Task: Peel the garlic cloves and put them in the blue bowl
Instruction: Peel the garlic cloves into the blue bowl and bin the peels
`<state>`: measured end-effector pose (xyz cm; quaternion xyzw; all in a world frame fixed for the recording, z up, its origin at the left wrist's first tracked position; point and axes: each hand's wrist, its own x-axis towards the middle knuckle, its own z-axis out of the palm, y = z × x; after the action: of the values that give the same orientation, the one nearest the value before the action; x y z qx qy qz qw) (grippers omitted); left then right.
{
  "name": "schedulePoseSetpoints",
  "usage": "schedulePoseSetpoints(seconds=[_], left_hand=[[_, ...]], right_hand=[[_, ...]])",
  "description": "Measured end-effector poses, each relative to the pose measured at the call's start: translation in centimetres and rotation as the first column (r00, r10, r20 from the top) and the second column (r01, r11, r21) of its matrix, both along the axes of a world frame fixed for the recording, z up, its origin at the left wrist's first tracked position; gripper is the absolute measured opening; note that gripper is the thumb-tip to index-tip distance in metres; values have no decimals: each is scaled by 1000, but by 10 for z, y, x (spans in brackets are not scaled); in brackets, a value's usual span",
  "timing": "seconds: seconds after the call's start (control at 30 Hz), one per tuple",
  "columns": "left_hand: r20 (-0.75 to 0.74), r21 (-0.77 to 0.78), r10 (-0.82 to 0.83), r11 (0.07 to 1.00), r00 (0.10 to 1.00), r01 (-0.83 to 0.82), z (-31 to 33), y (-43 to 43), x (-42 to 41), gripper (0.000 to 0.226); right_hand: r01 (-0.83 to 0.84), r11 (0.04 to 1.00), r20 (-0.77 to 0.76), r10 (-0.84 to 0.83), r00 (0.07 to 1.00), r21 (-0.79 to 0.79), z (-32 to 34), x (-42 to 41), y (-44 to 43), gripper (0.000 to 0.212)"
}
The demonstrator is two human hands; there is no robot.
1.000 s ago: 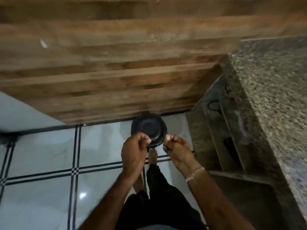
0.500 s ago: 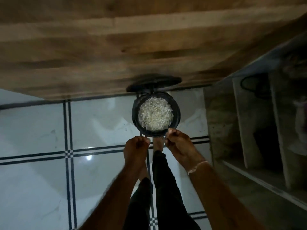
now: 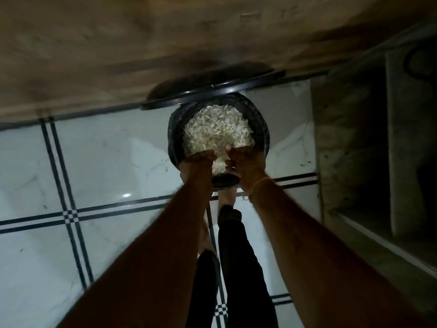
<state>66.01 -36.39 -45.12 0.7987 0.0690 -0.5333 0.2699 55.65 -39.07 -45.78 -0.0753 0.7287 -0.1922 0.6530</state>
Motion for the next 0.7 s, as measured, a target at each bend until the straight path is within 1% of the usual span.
schedulePoseSetpoints(seconds=[0.1,0.17,0.27,0.33,0.4,0.43,0.47,0.5,0.53,0.57,0.6,0.63,0.67,0.7], left_hand=[[30,7,-7,1000,1000,7,7,-7,-4,18],[23,12,2,1000,1000,-2,11,-8,-6,14],[20,-3,20,1000,1000,-20,11,-11,-8,15],[17,-29,2,1000,1000,-2,14,-16,-11,3],[-19,-23,-51,998,999,50,18,-19,-15,21],[-27,-13,-62,998,998,62,20,-19,-14,27],[-31,-3,-49,999,998,49,21,-20,-14,25],[-50,8,-15,1000,999,15,22,-21,-12,17],[-71,28,25,999,997,-24,23,-22,-11,9],[-81,37,54,998,995,-51,23,-22,-9,14],[-84,50,76,996,994,-72,24,-23,-7,19],[-99,55,99,994,990,-94,23,-24,-6,24],[-146,65,127,991,981,-119,29,-27,-6,26],[-229,69,143,989,963,-130,32,-30,-8,27]], right_hand=[[-42,995,-97,33,995,-86,0,-3,3,24],[-58,985,-113,40,993,-162,0,-1,2,24],[-70,977,-105,49,993,-204,-1,6,-4,41],[-106,968,-158,71,985,-229,-1,8,-6,44],[-194,961,-235,145,961,-199,0,7,-3,36],[-220,958,-249,172,953,-181,2,7,-1,32],[-224,958,-254,175,951,-181,1,7,0,27],[-184,961,-230,135,964,-208,0,6,1,22],[-133,963,-204,86,975,-232,-2,7,1,20],[-115,962,-196,67,978,-249,-1,7,2,24],[-128,954,-203,74,976,-272,2,7,2,27],[-158,932,-193,98,976,-326,6,8,4,28],[-190,909,-162,139,977,-370,9,8,7,33],[-223,893,-97,201,975,-391,16,9,10,37]])
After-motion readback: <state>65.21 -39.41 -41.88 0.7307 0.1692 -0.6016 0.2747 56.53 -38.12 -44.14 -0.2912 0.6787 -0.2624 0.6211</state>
